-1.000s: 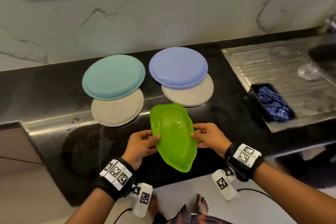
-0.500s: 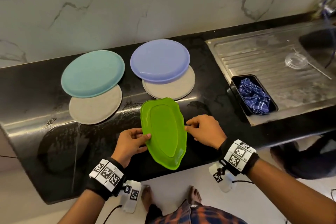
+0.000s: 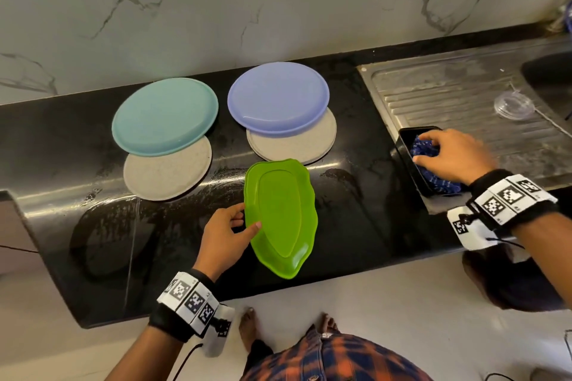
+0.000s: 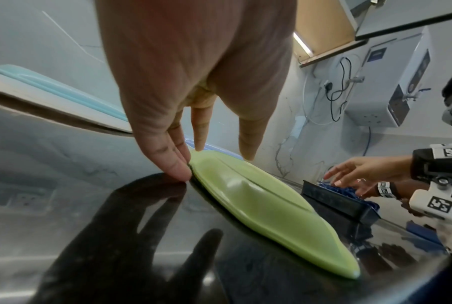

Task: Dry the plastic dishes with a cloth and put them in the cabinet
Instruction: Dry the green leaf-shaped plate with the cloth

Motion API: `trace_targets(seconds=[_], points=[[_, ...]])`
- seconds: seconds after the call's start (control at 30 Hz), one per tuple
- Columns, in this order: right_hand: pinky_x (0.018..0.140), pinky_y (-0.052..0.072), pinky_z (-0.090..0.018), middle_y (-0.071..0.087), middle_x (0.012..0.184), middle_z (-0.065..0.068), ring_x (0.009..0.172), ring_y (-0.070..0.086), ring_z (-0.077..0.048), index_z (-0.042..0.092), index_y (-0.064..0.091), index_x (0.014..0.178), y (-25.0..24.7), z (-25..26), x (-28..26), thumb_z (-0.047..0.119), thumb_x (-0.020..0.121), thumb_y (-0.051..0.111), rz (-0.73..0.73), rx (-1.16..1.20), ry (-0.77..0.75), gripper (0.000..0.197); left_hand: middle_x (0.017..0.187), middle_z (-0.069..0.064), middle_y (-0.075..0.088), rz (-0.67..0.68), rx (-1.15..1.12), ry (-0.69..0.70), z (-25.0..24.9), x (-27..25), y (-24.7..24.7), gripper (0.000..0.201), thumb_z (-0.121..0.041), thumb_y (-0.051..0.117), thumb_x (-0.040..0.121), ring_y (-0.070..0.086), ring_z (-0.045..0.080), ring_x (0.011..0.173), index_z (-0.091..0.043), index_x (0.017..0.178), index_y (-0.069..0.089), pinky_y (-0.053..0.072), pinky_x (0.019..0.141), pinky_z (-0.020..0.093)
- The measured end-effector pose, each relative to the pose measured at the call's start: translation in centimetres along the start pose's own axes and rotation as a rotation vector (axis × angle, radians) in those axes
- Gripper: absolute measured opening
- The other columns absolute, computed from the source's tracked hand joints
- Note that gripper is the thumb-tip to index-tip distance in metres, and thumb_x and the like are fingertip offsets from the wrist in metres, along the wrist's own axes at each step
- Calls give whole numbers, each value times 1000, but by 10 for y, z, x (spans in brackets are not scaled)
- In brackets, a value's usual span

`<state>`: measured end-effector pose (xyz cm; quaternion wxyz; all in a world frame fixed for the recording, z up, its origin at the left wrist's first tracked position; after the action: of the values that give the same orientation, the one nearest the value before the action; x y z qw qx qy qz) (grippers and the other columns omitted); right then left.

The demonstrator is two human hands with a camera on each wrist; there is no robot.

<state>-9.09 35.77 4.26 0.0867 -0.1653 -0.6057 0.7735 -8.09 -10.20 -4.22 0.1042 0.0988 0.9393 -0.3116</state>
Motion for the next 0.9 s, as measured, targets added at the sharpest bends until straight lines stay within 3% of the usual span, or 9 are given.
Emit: trace_targets(seconds=[0.07,0.13,0.27,0.33,0.4,0.47,0.63,0.77,0.9], points=[[95,44,-43,60,127,-16,117,56,-39,22,58,136,6,-5,-2,37,84,75,7,-24,-4,57,126,-1,54,19,28,19,-2,-4,5,65,-35,78,83,55,14,116,-22,141,52,49,90,28],[97,43,-46,58,125,-18,117,53,-42,22,57,137,3,-10,-3,36,83,76,-53,-12,7,59,136,0,47,32,75,62,-3,-7,10,80,-44,80,78,47,18,127,-21,147,44,48,99,38],[98,43,-46,56,130,-22,120,51,-44,23,47,144,8,-28,2,50,79,77,3,-70,84,76,163,2,20,112,281,135,-12,-15,28,114,-79,61,61,19,22,148,-26,155,28,23,121,42],[98,43,-45,54,137,-20,122,53,-41,23,41,147,20,-32,4,54,79,76,67,-49,102,82,166,1,5,164,394,147,-17,-18,40,120,-88,52,56,7,21,152,-31,157,19,19,122,46],[97,45,-46,55,135,-21,119,55,-41,25,38,148,28,-31,6,58,79,74,64,-56,96,85,166,0,-2,179,450,145,-17,-19,47,119,-86,60,60,3,21,153,-32,157,16,18,122,46],[94,45,-46,57,131,-22,116,56,-43,27,35,149,32,-31,7,60,79,72,44,-72,99,86,166,-1,-4,202,448,137,-14,-20,47,117,-83,65,63,2,20,153,-32,157,16,16,122,43],[98,46,-47,58,135,-16,118,56,-41,37,36,149,35,-33,13,64,82,65,70,-51,60,77,166,-7,-5,329,439,175,-3,-24,44,137,-104,39,40,2,16,152,-34,156,17,13,122,38],[98,44,-46,58,129,-15,119,54,-39,40,44,145,35,-36,13,65,85,61,62,16,42,67,164,-11,-3,361,376,172,-1,-24,37,137,-102,47,39,3,13,152,-36,155,20,17,123,40],[99,42,-46,57,127,-17,119,53,-40,37,45,147,40,-42,14,50,92,62,46,88,79,59,165,-10,-2,373,368,170,-4,-22,35,140,-102,48,36,4,14,152,-35,155,21,16,123,39]])
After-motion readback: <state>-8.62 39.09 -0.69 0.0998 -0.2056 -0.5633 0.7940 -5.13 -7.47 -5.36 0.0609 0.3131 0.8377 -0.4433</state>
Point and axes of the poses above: each hand's wrist, its own x-axis towards the middle knuckle, its own y-axis out of the palm, z = x × y, the point moved 8 cm from there along x, towards the middle knuckle
